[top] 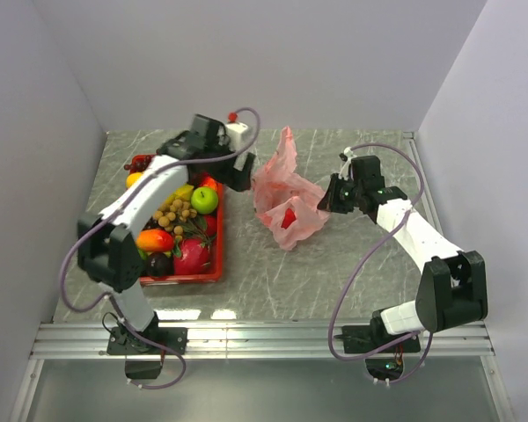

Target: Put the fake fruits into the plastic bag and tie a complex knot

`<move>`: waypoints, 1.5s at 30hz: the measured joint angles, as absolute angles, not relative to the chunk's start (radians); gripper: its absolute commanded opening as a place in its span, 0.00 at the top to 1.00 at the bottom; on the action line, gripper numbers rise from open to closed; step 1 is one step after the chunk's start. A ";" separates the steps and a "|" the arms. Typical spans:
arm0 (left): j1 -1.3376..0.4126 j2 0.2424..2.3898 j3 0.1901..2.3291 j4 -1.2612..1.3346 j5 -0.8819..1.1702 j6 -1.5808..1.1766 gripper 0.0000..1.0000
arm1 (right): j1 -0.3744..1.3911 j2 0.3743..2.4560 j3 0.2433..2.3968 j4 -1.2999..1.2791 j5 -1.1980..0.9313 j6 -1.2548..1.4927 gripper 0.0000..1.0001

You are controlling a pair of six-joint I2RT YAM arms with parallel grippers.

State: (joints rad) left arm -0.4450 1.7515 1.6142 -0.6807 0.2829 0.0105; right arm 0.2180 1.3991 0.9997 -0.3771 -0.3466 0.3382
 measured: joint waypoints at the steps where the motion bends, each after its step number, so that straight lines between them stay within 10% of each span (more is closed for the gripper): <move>1: -0.420 1.721 1.616 -0.701 0.302 0.074 0.00 | 0.218 1.395 0.999 -0.377 -0.347 0.330 1.00; 12: -0.337 1.684 1.696 -1.032 0.373 0.754 0.01 | 0.217 1.374 0.984 -0.383 -0.356 0.255 1.00; 34: -0.332 1.860 1.533 -0.924 0.244 0.931 0.01 | 0.215 1.369 0.976 -0.394 -0.376 0.237 1.00; 45: -0.331 1.849 1.633 -0.949 0.324 0.884 0.52 | 0.208 1.369 0.976 -0.402 -0.387 0.233 1.00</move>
State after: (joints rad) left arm -0.3305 1.8492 1.6329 -0.9493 0.3244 0.8837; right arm 0.2085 1.3693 0.9760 -0.4015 -0.3866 0.2325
